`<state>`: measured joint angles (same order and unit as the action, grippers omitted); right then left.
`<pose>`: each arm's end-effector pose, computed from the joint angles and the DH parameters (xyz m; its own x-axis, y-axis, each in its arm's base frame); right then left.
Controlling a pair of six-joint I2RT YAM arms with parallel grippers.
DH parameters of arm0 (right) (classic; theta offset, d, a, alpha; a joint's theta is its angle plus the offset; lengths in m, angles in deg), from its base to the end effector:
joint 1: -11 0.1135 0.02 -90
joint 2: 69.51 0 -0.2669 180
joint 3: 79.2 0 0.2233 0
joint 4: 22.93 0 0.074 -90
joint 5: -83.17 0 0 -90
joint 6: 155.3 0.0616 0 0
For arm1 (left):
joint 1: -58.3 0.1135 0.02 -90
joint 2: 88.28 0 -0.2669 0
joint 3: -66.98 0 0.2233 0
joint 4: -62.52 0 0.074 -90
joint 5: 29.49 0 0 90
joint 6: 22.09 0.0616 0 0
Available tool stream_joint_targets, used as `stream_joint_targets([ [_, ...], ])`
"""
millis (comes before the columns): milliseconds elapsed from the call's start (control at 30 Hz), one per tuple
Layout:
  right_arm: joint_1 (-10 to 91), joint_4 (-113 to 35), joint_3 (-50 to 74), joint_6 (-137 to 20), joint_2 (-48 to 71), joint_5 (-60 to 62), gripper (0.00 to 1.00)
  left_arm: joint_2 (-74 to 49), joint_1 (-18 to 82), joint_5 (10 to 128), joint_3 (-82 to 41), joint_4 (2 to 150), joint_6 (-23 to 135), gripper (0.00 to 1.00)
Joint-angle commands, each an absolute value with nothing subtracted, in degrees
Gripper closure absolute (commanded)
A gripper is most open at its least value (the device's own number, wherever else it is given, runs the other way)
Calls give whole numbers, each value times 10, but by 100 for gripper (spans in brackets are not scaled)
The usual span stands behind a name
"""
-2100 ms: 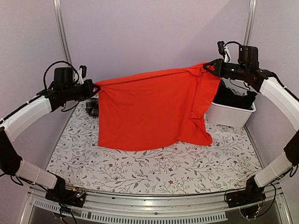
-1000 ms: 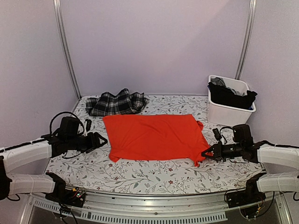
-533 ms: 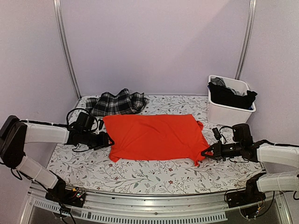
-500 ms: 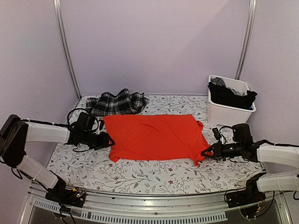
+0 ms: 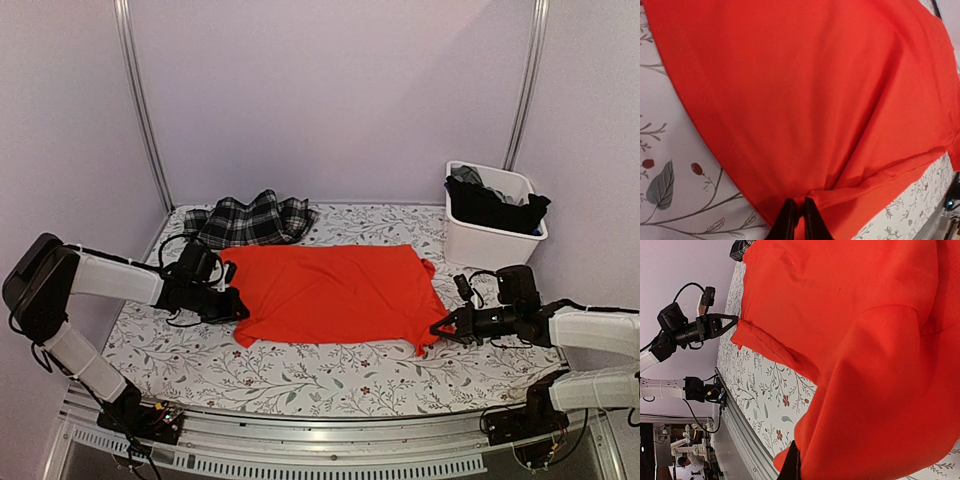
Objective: Fold and stack the mixed laundry pile
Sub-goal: Flatten out the crumpled T-shirt at the center of the board.
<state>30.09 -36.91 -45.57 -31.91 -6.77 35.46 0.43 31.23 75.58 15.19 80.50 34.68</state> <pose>0.1567 0.0981 0.1604 -0.9277 0.1097 -0.3568 -0.2344 0.5725 0.7857 0.2325 -0.1368 0.1370 -0.9232 -0.1225 -0.3644 0.0797 0.8664 -0.4930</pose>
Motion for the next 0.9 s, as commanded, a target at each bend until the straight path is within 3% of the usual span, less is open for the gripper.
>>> stream_joint_targets([
  [0,303,-369,-440,-330,-76,357,100,-26,306,746,145,810,347,99],
  [333,304,-462,-321,-357,-152,358,100,-226,305,692,82,906,355,100],
  [600,304,-620,-21,-442,-161,323,100,-385,304,696,-78,972,391,100],
  [867,304,-686,257,-459,-106,349,100,-397,304,728,-270,1007,418,100],
])
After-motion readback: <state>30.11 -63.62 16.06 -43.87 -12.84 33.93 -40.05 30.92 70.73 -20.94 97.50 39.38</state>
